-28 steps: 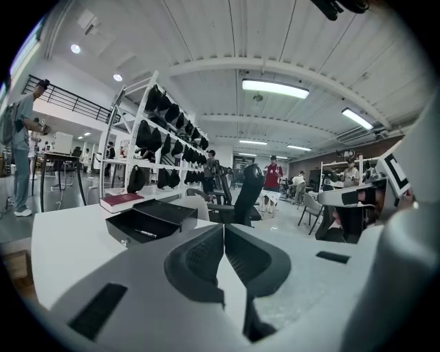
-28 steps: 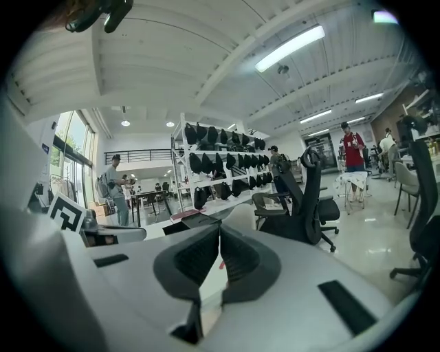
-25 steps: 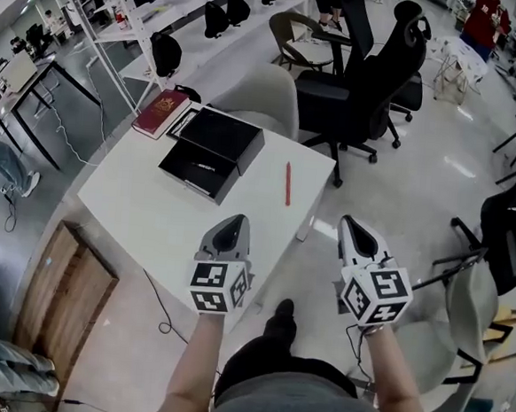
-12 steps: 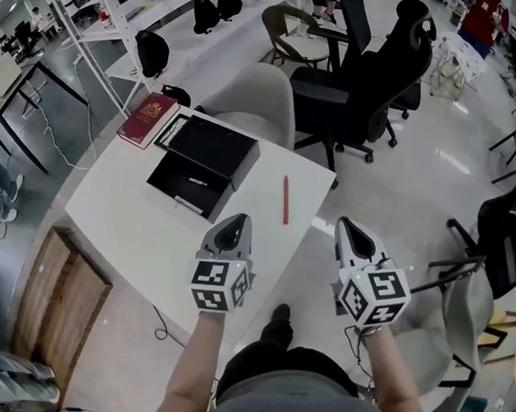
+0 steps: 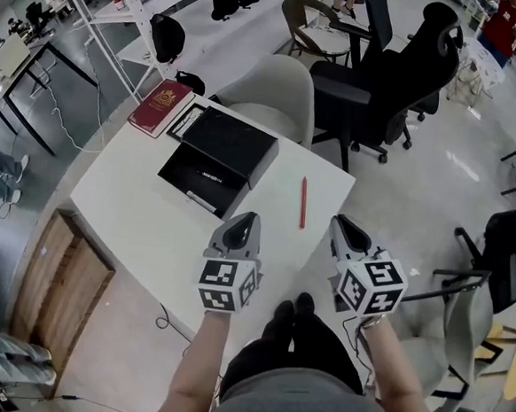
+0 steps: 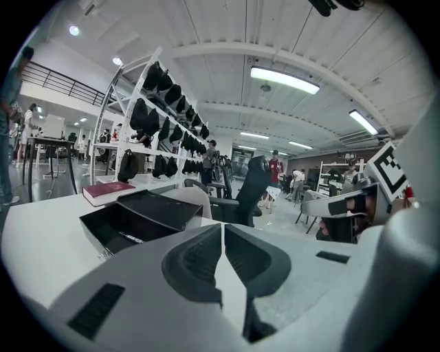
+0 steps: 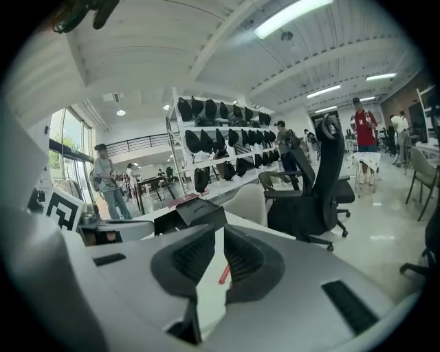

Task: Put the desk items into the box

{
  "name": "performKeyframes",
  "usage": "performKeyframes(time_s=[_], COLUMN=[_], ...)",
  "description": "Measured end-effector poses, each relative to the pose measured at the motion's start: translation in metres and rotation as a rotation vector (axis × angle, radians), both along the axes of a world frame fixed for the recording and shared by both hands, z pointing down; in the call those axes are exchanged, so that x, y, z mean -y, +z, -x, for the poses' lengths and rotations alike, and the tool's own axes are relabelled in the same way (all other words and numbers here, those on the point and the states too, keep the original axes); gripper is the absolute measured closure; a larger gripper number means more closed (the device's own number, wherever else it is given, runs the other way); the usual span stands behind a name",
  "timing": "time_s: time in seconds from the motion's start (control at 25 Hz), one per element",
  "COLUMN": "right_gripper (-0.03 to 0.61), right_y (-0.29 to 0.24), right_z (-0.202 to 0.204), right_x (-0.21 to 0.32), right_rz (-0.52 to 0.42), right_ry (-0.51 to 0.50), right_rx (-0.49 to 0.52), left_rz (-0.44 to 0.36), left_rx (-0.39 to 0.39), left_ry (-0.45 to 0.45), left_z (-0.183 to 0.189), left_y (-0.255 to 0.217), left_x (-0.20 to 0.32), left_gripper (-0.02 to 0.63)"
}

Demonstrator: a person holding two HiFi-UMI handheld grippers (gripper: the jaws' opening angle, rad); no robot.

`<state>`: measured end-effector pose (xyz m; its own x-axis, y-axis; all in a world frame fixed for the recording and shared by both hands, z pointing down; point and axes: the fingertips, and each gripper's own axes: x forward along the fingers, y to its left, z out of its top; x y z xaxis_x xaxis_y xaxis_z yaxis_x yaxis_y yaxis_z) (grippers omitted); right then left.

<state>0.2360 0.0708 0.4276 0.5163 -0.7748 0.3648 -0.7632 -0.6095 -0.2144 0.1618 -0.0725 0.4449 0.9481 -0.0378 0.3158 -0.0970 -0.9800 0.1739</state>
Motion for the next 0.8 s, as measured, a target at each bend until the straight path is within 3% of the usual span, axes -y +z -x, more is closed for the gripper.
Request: performKeyframes(time_s=[0.2, 0.8], right_gripper=[0.528, 0.486], right_y=[0.025, 0.082], right_z=[-0.009, -0.04], right_x=[0.022, 0.075], right_rz=[0.028, 0.177], right_ry=[-0.023, -0.107], right_rx=[0.078, 0.14], left_rz=[0.003, 0.007], left_rx=[0.007, 0.067], left_ry=[-0.051, -0.225], left_z=[0.005, 0.021], left_y=[0.003, 0.02], left_x=[0.016, 0.064], left_gripper=[0.606, 0.606])
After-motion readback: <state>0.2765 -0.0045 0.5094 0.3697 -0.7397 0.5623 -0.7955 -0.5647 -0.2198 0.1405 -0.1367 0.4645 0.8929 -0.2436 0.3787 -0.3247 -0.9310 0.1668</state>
